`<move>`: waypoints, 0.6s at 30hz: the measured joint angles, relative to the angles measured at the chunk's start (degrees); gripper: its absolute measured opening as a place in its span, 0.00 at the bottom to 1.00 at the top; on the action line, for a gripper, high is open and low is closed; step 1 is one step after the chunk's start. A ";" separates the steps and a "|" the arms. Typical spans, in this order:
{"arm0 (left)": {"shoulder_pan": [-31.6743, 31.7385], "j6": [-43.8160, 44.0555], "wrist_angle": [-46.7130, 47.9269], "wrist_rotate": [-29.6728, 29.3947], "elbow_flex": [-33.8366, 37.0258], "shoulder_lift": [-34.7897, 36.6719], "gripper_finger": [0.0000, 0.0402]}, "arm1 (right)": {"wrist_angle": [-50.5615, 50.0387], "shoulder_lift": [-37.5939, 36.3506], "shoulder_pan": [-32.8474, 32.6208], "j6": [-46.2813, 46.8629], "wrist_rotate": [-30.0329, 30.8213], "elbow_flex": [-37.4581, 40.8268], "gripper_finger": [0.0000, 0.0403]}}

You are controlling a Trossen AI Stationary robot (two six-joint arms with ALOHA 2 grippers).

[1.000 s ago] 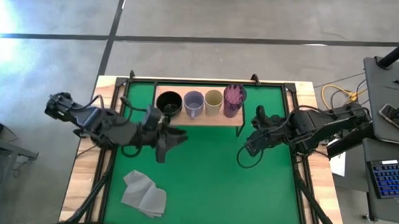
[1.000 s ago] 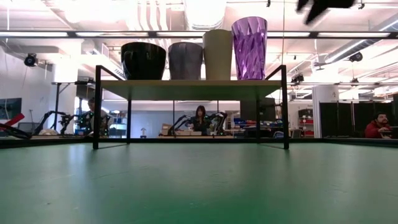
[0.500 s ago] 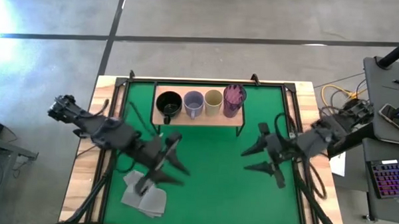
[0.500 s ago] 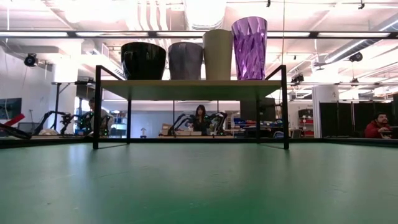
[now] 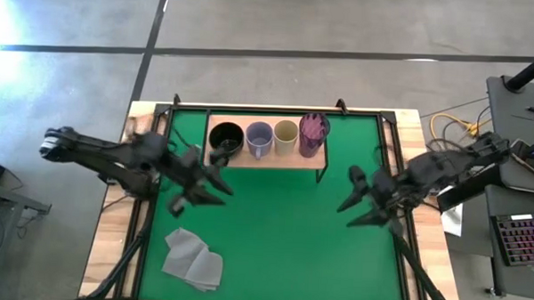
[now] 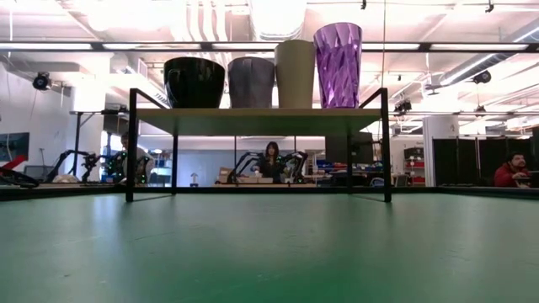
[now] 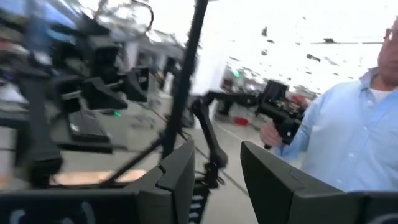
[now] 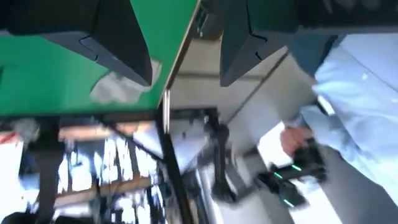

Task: Stack small to large cups/mugs on shelf
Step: Return to Home Position

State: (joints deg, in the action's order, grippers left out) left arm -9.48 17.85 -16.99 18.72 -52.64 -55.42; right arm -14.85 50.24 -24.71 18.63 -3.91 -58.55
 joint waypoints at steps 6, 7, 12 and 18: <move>2.20 0.30 1.75 -7.48 11.04 16.81 0.29 | 0.07 -12.19 2.20 -1.23 6.93 6.18 0.45; 2.12 1.11 1.32 -8.40 12.88 18.95 0.29 | 0.08 -13.61 2.17 -0.18 8.58 6.97 0.45; 1.90 2.86 0.98 -10.65 21.33 25.61 0.29 | -2.61 -19.23 2.17 2.66 14.45 11.00 0.45; 1.97 2.95 1.04 -16.16 31.33 34.09 0.29 | -17.44 -26.01 2.16 17.35 24.46 15.69 0.45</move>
State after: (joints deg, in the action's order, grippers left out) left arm -7.51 20.80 -15.94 2.56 -21.31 -21.33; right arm -32.29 24.24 -22.55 35.98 20.55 -42.86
